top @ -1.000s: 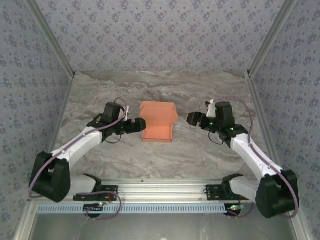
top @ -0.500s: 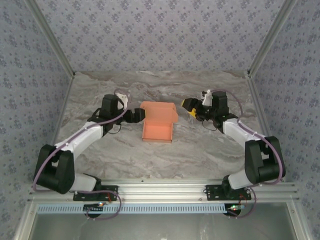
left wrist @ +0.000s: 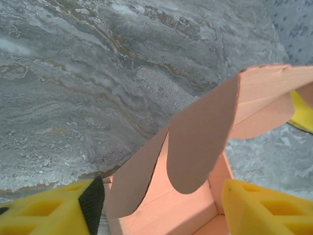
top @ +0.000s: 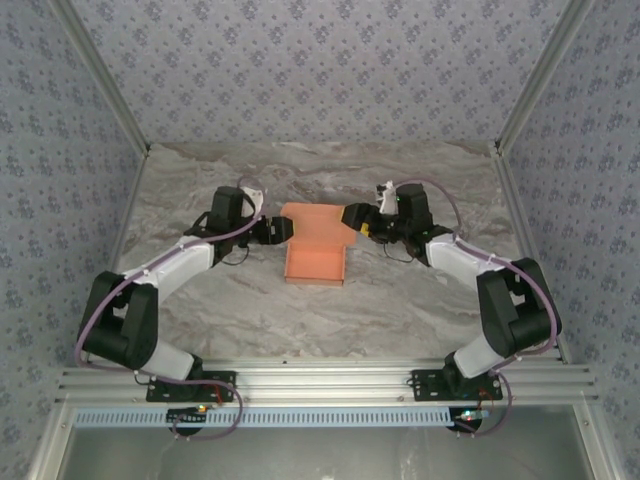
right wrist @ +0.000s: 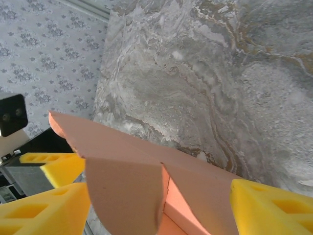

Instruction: Fold the paper box

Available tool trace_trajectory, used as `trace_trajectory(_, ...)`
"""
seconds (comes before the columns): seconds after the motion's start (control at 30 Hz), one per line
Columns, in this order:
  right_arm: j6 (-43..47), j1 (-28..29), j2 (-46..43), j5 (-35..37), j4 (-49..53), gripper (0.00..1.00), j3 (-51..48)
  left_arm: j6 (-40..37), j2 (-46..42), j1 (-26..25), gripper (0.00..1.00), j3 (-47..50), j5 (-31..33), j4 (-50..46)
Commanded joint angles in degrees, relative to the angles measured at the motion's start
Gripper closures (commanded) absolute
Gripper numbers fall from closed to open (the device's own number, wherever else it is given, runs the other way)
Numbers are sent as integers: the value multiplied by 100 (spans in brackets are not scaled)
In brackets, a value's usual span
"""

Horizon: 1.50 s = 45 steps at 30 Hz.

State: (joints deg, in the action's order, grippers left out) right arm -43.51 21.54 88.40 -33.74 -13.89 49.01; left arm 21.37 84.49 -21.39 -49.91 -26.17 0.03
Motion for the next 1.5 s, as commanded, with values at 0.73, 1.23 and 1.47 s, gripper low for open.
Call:
trace_trajectory(0.73,694,1488,-498,2984,2220,34,718,227,-88,-746,73,-243,1575,-925)
trace_trajectory(1.23,1534,1847,-320,3610,2768,51,1006,87,-233,-847,87,-470,2240,-1395)
trace_trajectory(1.47,1683,1862,28,3433,2914,71,1347,178,-162,-858,88,-570,2292,-1505)
